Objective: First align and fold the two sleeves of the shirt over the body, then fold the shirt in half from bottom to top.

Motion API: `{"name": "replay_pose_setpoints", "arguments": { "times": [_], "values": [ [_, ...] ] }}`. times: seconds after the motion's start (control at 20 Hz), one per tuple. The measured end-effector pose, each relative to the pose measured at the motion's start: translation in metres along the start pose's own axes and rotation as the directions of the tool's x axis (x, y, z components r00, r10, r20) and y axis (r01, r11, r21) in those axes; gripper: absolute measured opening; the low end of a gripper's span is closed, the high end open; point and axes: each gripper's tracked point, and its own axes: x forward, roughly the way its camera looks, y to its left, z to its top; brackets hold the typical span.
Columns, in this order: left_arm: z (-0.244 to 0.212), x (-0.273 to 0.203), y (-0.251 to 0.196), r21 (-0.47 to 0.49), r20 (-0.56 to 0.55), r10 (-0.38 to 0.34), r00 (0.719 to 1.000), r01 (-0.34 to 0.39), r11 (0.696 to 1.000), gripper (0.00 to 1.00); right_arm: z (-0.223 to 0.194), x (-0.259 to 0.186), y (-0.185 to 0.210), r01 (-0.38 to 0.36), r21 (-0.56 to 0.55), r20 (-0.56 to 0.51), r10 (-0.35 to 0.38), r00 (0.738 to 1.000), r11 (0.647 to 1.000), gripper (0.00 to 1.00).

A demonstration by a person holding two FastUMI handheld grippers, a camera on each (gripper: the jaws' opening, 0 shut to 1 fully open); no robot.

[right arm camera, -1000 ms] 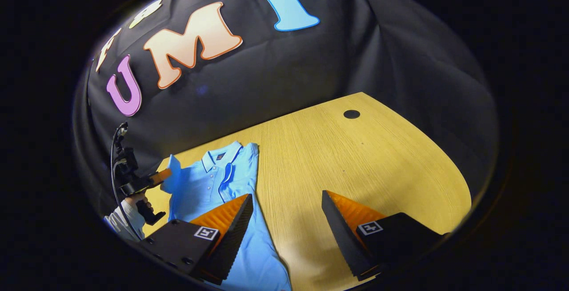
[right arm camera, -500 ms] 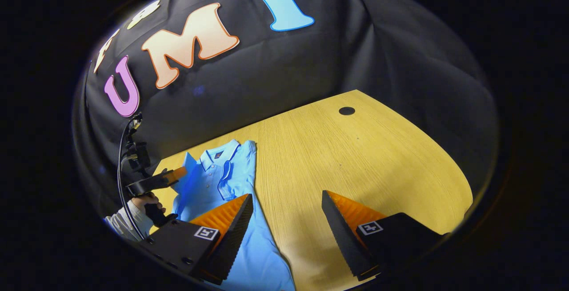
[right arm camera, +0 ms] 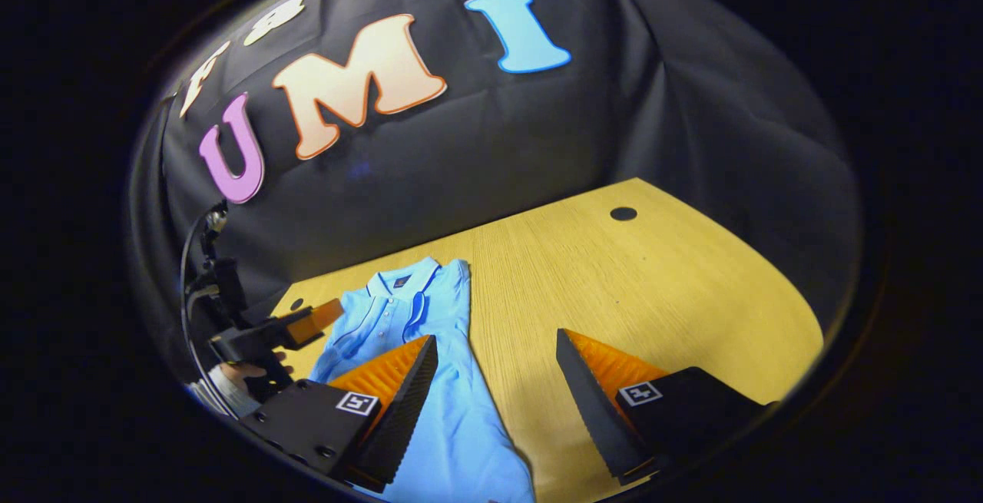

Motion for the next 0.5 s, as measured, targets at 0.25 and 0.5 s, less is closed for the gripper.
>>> {"name": "replay_pose_setpoints", "arguments": {
  "times": [0.25,0.5],
  "values": [
    [0.013,-0.079,0.009,-0.004,0.071,0.025,0.997,-0.025,1.0,0.96,-0.002,-0.04,0.009,-0.026,-0.058,0.052,0.029,0.998,0.998,0.97],
    [0.006,-0.141,0.026,-0.015,0.091,0.044,0.995,-0.043,0.999,0.96,-0.013,-0.069,0.017,-0.035,-0.101,0.077,0.043,0.996,0.994,0.97]
  ]
}}
